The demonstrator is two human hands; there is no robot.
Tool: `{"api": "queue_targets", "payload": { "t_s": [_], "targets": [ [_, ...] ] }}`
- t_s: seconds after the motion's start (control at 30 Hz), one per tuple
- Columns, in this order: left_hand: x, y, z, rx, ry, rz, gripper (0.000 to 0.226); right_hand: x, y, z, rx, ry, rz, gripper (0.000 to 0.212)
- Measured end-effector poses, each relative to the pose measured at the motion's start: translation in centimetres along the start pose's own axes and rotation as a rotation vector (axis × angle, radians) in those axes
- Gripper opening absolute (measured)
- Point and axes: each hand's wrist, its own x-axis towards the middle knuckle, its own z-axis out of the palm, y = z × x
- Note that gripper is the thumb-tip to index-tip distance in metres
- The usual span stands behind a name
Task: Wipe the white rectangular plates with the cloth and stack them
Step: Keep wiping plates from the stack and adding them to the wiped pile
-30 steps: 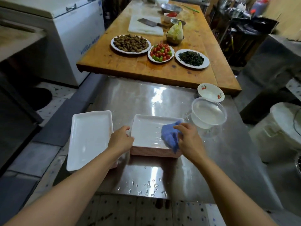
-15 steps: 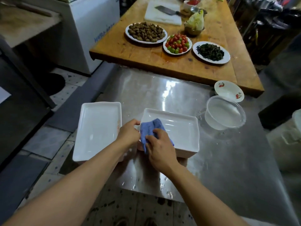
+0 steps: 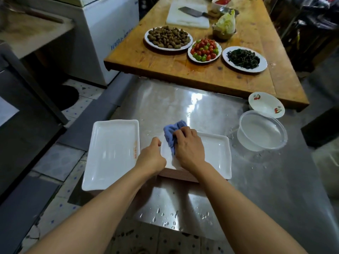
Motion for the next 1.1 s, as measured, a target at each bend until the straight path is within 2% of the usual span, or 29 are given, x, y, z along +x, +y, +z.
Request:
{"api": "queue_targets", "payload": {
  "t_s": [0.13, 0.27, 0.4, 0.47, 0.6, 0.7, 0.87, 1.0, 1.1],
  "targets": [
    [-0.1, 0.0, 0.0, -0.01, -0.001, -0.015, 0.038, -1.9, 4.0, -1.4, -0.093, 0.005, 0.154, 0.043],
    [-0.2, 0.2, 0.0, -0.041, 0.005, -0.034, 0.035, -3.7, 7.6, -2.7, -0.194, -0.015, 0.279, 0.038],
    [-0.3, 0.3, 0.1, -0.065, 0.011, -0.046, 0.036, -4.9, 7.7, -3.5, -0.229, -0.049, 0.251, 0.04],
    [-0.2, 0.2, 0.1, -0.079, 0.014, -0.047, 0.035, -5.8, 6.8, -3.6, -0.167, -0.081, 0.248, 0.044],
    [0.2, -0.2, 0.2, -0.171, 0.01, -0.059, 0.035, -8.0, 3.7, -3.2, 0.063, -0.079, 0.244, 0.035],
    [0.4, -0.7, 0.3, -0.236, 0.002, -0.077, 0.039, -7.8, 0.8, -2.0, 0.177, -0.082, 0.148, 0.028],
    [0.2, -0.8, 0.2, -0.344, -0.024, -0.077, 0.038, -6.1, -3.4, -0.1, 0.235, -0.066, 0.087, 0.03],
    [-0.1, -0.2, 0.2, -0.208, 0.018, -0.054, 0.036, -7.3, -1.6, -0.1, 0.136, -0.057, -0.005, 0.028],
    [-0.4, 0.3, 0.4, -0.053, 0.066, -0.034, 0.036, -8.9, 1.1, -1.0, 0.051, -0.037, 0.04, 0.026]
  ]
}}
